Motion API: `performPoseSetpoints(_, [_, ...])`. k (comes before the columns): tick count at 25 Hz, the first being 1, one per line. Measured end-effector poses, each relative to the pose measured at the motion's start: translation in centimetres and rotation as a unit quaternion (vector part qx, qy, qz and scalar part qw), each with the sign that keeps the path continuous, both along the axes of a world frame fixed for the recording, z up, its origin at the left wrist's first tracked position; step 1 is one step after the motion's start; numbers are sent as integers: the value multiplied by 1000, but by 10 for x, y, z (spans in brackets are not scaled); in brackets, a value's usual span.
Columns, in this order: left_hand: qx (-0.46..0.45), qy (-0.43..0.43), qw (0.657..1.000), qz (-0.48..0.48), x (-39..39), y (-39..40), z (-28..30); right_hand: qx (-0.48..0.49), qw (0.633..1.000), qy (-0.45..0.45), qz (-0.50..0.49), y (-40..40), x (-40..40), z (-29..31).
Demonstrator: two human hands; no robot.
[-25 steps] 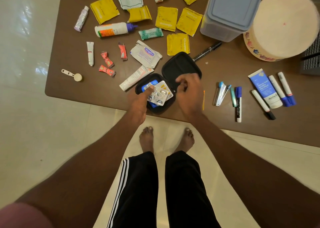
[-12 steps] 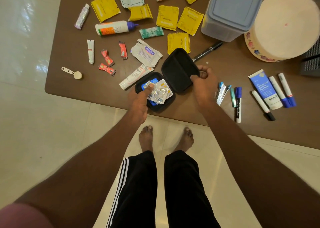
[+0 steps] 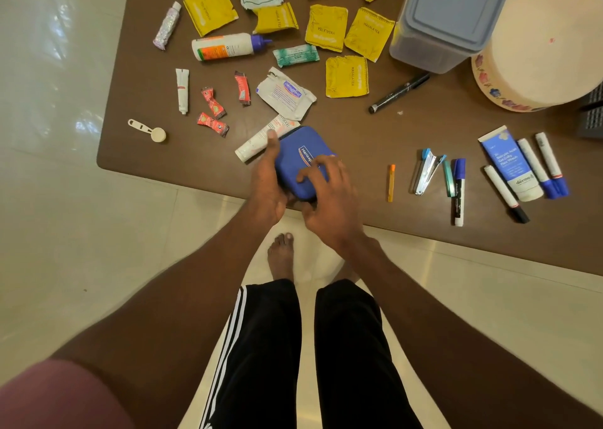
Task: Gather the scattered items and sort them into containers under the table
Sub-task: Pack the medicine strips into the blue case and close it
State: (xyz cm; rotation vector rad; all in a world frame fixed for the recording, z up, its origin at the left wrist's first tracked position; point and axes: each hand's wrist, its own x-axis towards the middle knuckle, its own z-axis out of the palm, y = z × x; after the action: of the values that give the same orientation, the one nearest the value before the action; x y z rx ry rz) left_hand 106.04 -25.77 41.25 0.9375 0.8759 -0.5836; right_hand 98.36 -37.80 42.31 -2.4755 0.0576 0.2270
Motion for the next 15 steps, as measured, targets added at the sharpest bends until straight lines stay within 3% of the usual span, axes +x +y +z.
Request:
performPoseSetpoints(2, [12,-7,999,-36,-2,-1,4,-22,999,11,30,2,-8,-5])
performPoseSetpoints(3, [16,0,999,-43,-3,-3,5,14,1000,2,18,0,-10,-5])
performPoseSetpoints(5, [11,8,999,-30,-2,-5,6,135,986,-20,-98,-5,-7,-9])
performPoseSetpoints(7, [-18,-16,1000,0,0,-4,5,221,939,-3,-265,-16,2,-12])
performPoseSetpoints(9, [-54,-43,998,-1,4,-5,8,340,861,76,-370,-29,18,-11])
performPoseSetpoints(11, [-73,-41,996,-40,7,-4,17,443,795,140,-389,-41,32,-4])
performPoseSetpoints(12, [-67,-34,995,-72,9,-3,22,465,779,164,-388,-46,37,3])
performPoseSetpoints(15, [-44,-26,981,-185,19,8,27,461,766,240,-378,-61,45,15])
